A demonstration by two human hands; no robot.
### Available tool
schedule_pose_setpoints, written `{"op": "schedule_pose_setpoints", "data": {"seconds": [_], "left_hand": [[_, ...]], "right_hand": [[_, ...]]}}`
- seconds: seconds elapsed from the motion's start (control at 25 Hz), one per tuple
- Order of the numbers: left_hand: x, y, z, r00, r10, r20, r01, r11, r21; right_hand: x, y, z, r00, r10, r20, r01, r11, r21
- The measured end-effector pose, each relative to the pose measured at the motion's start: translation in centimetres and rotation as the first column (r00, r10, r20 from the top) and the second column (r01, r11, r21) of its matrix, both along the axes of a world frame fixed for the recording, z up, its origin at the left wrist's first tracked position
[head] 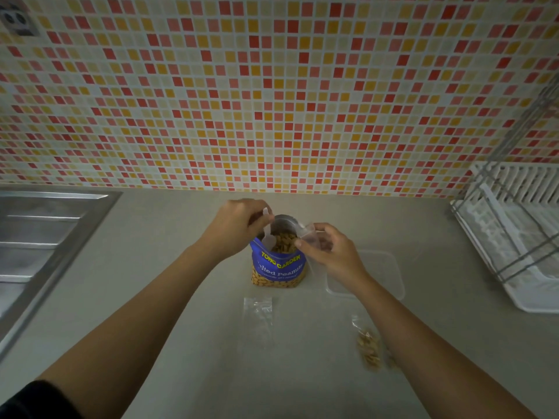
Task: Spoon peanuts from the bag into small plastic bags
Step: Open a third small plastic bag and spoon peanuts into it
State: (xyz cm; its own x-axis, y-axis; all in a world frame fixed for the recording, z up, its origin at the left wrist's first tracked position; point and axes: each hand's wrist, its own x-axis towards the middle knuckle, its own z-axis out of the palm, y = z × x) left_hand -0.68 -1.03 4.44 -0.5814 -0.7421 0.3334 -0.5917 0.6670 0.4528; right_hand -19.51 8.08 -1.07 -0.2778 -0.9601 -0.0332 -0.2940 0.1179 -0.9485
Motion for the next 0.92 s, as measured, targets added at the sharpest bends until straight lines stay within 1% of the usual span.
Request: {"op": "schedule_pose_setpoints", "data": {"seconds": [0.04,0.08,0.16,0.24,0.32,0.4,0.44,0.52,0.6,0.76,0.84,0.92], "left_hand": [[0.0,0.1,-0.2,0.999,-0.022,0.046,0.022,1.0,-0.015],[0.0,0.1,-0.7,0.998,-0.006,0.06,0.006,1.0,0.002],[-0.2,0.0,-1.6,0.997,0.076,0.029,-0.078,0.994,0.079],[-0.6,-0.3,-2.6,0.986,0.162,0.04,-0.166,0.973,0.158],[-0.6,-0.9,-3.4,0.964,0.267,0.009,-0.258,0.92,0.294],[-0.7,-1.3,-3.7,0.919,0.391,-0.059,-0.318,0.819,0.477],[-0.6,-1.4,-3.8,0.906,0.415,-0.08,-0.313,0.786,0.533],[-0.5,-1.5,-3.8,0.905,0.411,-0.115,-0.271,0.761,0.59],[-0.2,-1.6,-3.7,0.881,0.433,-0.19,-0.21,0.718,0.663],[0.4,-2.0,-4.2,0.776,0.57,-0.27,-0.156,0.589,0.793],[0.4,-2.2,-4.4,0.724,0.621,-0.301,-0.12,0.543,0.831],[0.6,-2.6,-4.6,0.662,0.684,-0.306,-0.127,0.505,0.854]], "right_hand": [[0.0,0.0,0.0,1.0,-0.005,-0.004,0.005,1.0,-0.002],[0.0,0.0,0.1,1.0,-0.004,-0.011,0.004,1.0,-0.001],[0.0,0.0,0.2,1.0,0.003,-0.019,-0.003,1.0,0.013],[-0.1,0.0,0.2,1.0,0.006,-0.027,-0.005,1.0,0.025],[-0.1,0.1,0.4,0.999,0.01,-0.03,-0.009,0.999,0.033],[-0.2,0.1,0.5,0.999,0.014,-0.03,-0.012,0.999,0.048],[-0.2,0.1,0.5,0.999,0.017,-0.027,-0.015,0.999,0.052],[-0.3,0.2,0.6,0.999,0.025,-0.033,-0.023,0.998,0.053],[-0.3,0.2,0.5,0.999,0.028,-0.041,-0.026,0.998,0.057],[-0.3,-0.1,0.3,0.998,0.043,-0.047,-0.041,0.998,0.046],[-0.3,-0.2,0.3,0.997,0.014,-0.08,-0.013,1.0,0.016],[-0.4,-0.3,0.4,0.99,-0.023,-0.136,0.022,1.0,-0.005]]}}
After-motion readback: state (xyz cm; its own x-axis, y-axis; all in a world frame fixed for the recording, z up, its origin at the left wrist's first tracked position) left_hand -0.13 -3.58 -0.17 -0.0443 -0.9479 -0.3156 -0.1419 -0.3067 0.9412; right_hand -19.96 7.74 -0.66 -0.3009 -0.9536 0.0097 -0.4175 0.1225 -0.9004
